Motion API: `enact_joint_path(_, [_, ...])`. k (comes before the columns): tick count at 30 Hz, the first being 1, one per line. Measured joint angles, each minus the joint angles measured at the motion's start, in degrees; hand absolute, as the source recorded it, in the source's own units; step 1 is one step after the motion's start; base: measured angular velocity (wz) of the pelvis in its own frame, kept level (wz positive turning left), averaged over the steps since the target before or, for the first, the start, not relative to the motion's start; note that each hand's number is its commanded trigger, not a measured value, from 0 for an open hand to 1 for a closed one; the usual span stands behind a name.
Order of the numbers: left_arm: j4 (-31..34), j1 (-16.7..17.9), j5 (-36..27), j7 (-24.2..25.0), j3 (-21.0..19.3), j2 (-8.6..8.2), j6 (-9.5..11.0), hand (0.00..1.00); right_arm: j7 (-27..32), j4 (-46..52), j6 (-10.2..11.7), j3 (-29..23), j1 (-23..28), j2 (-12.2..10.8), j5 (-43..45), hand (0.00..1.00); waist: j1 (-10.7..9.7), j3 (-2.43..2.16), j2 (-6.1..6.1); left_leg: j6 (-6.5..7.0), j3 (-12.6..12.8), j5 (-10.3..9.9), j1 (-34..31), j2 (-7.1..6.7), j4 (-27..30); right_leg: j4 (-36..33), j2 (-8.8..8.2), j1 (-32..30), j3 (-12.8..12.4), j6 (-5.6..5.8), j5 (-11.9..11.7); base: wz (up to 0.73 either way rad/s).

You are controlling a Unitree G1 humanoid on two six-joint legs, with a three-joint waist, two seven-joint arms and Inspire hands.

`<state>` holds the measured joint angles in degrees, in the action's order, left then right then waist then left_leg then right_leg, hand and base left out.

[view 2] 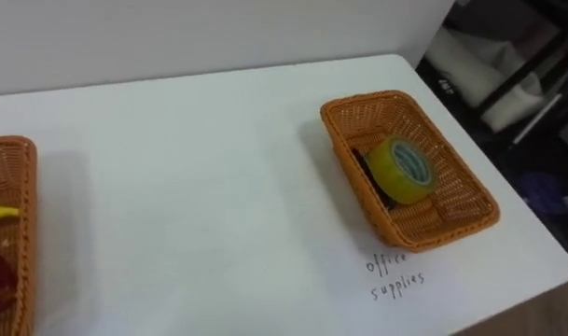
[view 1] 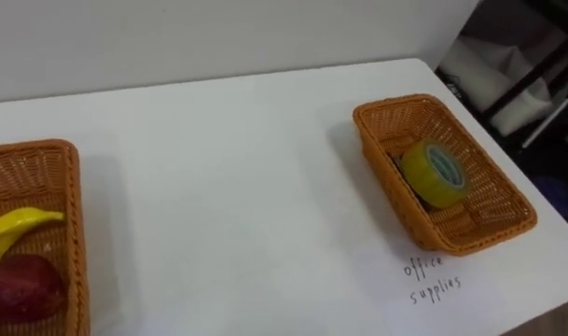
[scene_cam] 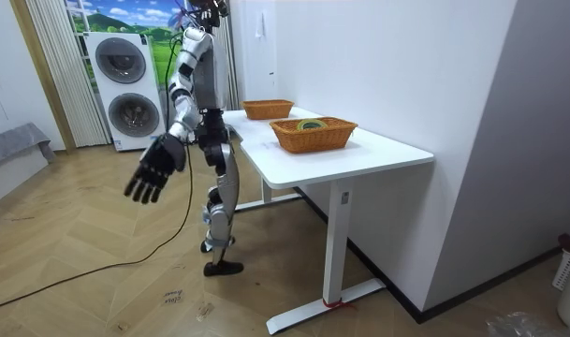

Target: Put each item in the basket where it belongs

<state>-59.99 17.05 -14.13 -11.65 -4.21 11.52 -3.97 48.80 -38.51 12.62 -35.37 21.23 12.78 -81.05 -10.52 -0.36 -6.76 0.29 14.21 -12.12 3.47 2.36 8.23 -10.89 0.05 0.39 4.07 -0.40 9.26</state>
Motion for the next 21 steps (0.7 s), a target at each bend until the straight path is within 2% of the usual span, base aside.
enact_joint_path(2, [-3.2,-2.0,1.0,0.2,-1.1,-1.07,-1.7,0.00,-6.2,-12.1,-4.3,4.9,-0.3,-5.3,0.2,0.00,0.9,-0.16,1.21,-0.24,-1.0,-0.2,0.3,0.24,0.2,0.2,-0.04,1.0,0.3,-0.01,0.0,0.16])
enact_joint_path(3, [-3.2,-1.9,1.5,0.6,-1.8,-1.63,-1.9,0.00,-7.9,-14.8,-5.6,5.5,-0.3,-6.6,0.6,0.00,0.9,-0.17,1.79,-0.22,-1.5,-0.4,0.3,0.23,0.4,0.2,-0.06,1.2,0.8,0.00,0.0,0.31])
enact_joint_path(4, [-3.2,-1.7,2.7,1.6,-3.4,-3.10,-2.1,0.00,-11.5,-20.5,-7.9,5.5,-0.2,-8.5,2.6,0.00,0.6,-0.09,2.94,-0.12,-2.3,-0.5,0.4,-0.05,0.4,0.2,-0.09,1.9,1.2,0.06,0.1,0.29])
enact_joint_path(5, [-3.3,-1.2,4.9,2.7,-5.8,-4.49,-2.2,0.00,-15.3,-26.3,-10.4,5.5,-0.2,-9.2,6.4,0.00,0.5,-0.02,4.27,0.05,-2.7,-0.6,0.9,-0.08,0.4,0.2,-0.29,2.5,1.0,0.34,0.3,0.23])
enact_joint_path(6, [-3.2,-0.9,6.3,3.3,-7.2,-5.03,-2.3,0.00,-17.1,-28.6,-11.6,5.5,-0.2,-9.3,8.6,0.00,0.7,-0.28,4.47,0.17,-2.7,-0.7,1.3,-0.17,0.4,0.1,-0.48,2.7,1.1,0.43,0.6,0.00])
enact_joint_path(7, [-2.9,-0.4,8.3,3.8,-10.0,-5.67,-2.4,0.00,-20.7,-32.5,-13.7,7.3,0.0,-9.3,14.5,0.00,1.3,-0.22,5.15,0.30,-2.5,-0.9,1.9,-0.72,0.4,0.0,-0.93,3.1,0.8,0.51,1.6,-0.13])
enact_joint_path(8, [-2.8,-0.4,9.2,3.9,-11.3,-5.63,-2.8,0.00,-23.7,-35.3,-15.5,10.0,-0.4,-9.2,22.1,0.00,1.5,-0.05,5.55,0.34,-2.4,-1.0,2.3,-0.95,0.4,-0.1,-1.05,3.4,0.7,0.56,1.8,-0.12])
enact_joint_path(10, [-2.3,-0.4,9.8,3.8,-11.3,-5.03,-3.3,0.00,-27.8,-38.1,-18.3,14.3,-1.2,-8.5,33.5,0.00,1.7,-0.06,5.27,0.37,-2.4,-0.9,2.5,-1.04,0.5,0.1,-1.07,3.5,0.6,0.57,1.9,-0.02])
enact_joint_path(11, [-2.3,-0.5,9.9,3.6,-11.3,-4.85,-3.9,0.00,-30.1,-39.6,-20.1,16.4,-2.2,-7.6,39.4,0.00,1.8,0.15,5.22,0.39,-2.4,-0.9,3.0,-1.04,0.5,0.2,-1.10,3.7,0.6,0.58,1.9,0.00])
enact_joint_path(13, [-2.4,-0.8,9.9,3.3,-11.1,-4.87,-4.5,0.00,-32.7,-40.0,-22.3,18.8,-4.1,-6.5,47.8,0.00,2.3,0.08,4.42,0.43,-2.6,-1.0,3.8,-0.98,0.5,0.3,-1.15,4.5,0.7,0.64,1.9,0.00])
enact_joint_path(16, [-3.0,-1.1,9.9,3.0,-10.1,-4.75,-4.8,0.00,-35.5,-40.6,-24.0,21.3,-6.8,-5.1,59.4,0.00,3.7,0.14,3.64,0.54,-3.2,-1.0,4.5,-1.10,0.5,1.3,-1.16,5.9,1.0,0.85,1.7,0.10])
enact_joint_path(18, [-3.3,-1.0,9.8,2.4,-9.8,-4.70,-5.2,0.00,-36.1,-39.6,-24.3,22.9,-7.5,-5.0,63.8,0.00,5.2,0.14,3.69,0.55,-3.4,-1.0,5.0,-1.13,0.5,1.3,-1.18,6.4,1.5,0.88,1.6,0.10])
enact_joint_path(19, [-3.5,-1.2,9.8,1.7,-8.6,-4.42,-5.6,0.00,-36.6,-38.9,-25.3,24.6,-8.2,-5.0,66.8,0.00,6.1,0.13,3.76,0.52,-3.5,-1.1,5.1,-1.12,0.4,1.3,-1.16,6.6,1.8,0.88,1.6,0.08])
enact_joint_path(21, [-3.7,-1.2,9.8,0.9,-7.2,-4.34,-6.1,0.00,-37.5,-38.3,-26.1,26.4,-9.8,-5.1,70.8,0.00,6.6,0.24,4.01,0.49,-3.7,-1.1,5.0,-1.14,0.3,1.3,-1.09,6.6,2.1,0.88,1.6,0.07])
